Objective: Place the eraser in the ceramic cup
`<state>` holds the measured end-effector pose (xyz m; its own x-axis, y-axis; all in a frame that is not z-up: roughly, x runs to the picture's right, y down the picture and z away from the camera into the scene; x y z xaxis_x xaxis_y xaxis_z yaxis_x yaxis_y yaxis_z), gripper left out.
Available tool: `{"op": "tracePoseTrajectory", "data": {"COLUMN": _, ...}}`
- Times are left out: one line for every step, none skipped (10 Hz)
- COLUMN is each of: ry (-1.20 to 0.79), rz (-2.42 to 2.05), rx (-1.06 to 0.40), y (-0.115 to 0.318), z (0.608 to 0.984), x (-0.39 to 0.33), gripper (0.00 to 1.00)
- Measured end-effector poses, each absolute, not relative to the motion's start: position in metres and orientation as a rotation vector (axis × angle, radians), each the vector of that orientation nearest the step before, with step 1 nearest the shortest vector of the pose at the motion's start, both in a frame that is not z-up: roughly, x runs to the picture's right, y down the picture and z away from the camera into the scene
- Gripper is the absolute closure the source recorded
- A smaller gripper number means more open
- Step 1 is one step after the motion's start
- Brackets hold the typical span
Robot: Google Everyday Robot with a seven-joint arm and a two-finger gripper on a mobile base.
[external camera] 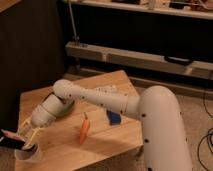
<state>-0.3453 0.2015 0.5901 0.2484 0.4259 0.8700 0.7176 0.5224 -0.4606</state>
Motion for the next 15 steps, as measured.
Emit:
{"op": "tracePoseTrajectory", "data": {"ry": -1.368, "rz": -0.261, "rx": -1.089, "y": 0.206, "z": 0.594, "x": -0.348, "gripper": 1.0}}
{"op": "tracePoseTrajectory", "data": {"ry": -1.366, "rz": -0.256, "rx": -1.09, "y": 0.208, "z": 0.596, "x": -0.349, "gripper": 1.0}}
{"op": "tracePoseTrajectory", "data": {"ry": -1.364, "rz": -0.249, "rx": -1.091, "y": 0.209, "z": 0.6, "x": -0.349, "gripper": 0.98}}
{"op": "tracePoseTrajectory", "data": {"ry": -1.366, "rz": -0.238, "rx": -1.093, "y": 0.209, "z": 0.603, "x": -0.348, "gripper": 0.9}}
{"op": "tracePoseTrajectory", "data": {"ry": -1.371, "rz": -0.234, "rx": -1.095, "y": 0.209, "z": 0.604, "x": -0.349, "gripper": 0.8}}
{"op": "tracePoseTrajectory", "data": {"ry": -1.375, "rz": -0.235, "rx": -1.097, "y": 0.211, "z": 0.604, "x": -0.351, "gripper": 0.7}}
{"op": "tracePoseTrajectory", "data": {"ry": -1.38, "rz": -0.232, "rx": -1.095, "y": 0.21, "z": 0.605, "x": -0.352, "gripper": 0.58}}
{"op": "tracePoseTrajectory", "data": {"ry": -1.382, "rz": -0.23, "rx": -1.095, "y": 0.21, "z": 0.605, "x": -0.352, "gripper": 0.5}}
{"op": "tracePoseTrajectory", "data": {"ry": -1.384, "rz": -0.231, "rx": -1.094, "y": 0.211, "z": 0.605, "x": -0.353, "gripper": 0.4}}
{"op": "tracePoseTrajectory", "data": {"ry": -1.386, "rz": -0.232, "rx": -1.091, "y": 0.211, "z": 0.605, "x": -0.354, "gripper": 0.28}}
{"op": "tracePoseTrajectory", "data": {"ry": -1.386, "rz": -0.229, "rx": -1.09, "y": 0.212, "z": 0.605, "x": -0.354, "gripper": 0.22}}
{"op": "tracePoseTrajectory", "data": {"ry": -1.387, "rz": -0.225, "rx": -1.09, "y": 0.212, "z": 0.606, "x": -0.355, "gripper": 0.2}}
{"op": "tracePoseTrajectory", "data": {"ry": -1.387, "rz": -0.218, "rx": -1.091, "y": 0.213, "z": 0.607, "x": -0.354, "gripper": 0.2}}
{"op": "tracePoseTrajectory", "data": {"ry": -1.39, "rz": -0.21, "rx": -1.089, "y": 0.213, "z": 0.608, "x": -0.353, "gripper": 0.2}}
{"op": "tracePoseTrajectory", "data": {"ry": -1.397, "rz": -0.208, "rx": -1.086, "y": 0.213, "z": 0.608, "x": -0.352, "gripper": 0.2}}
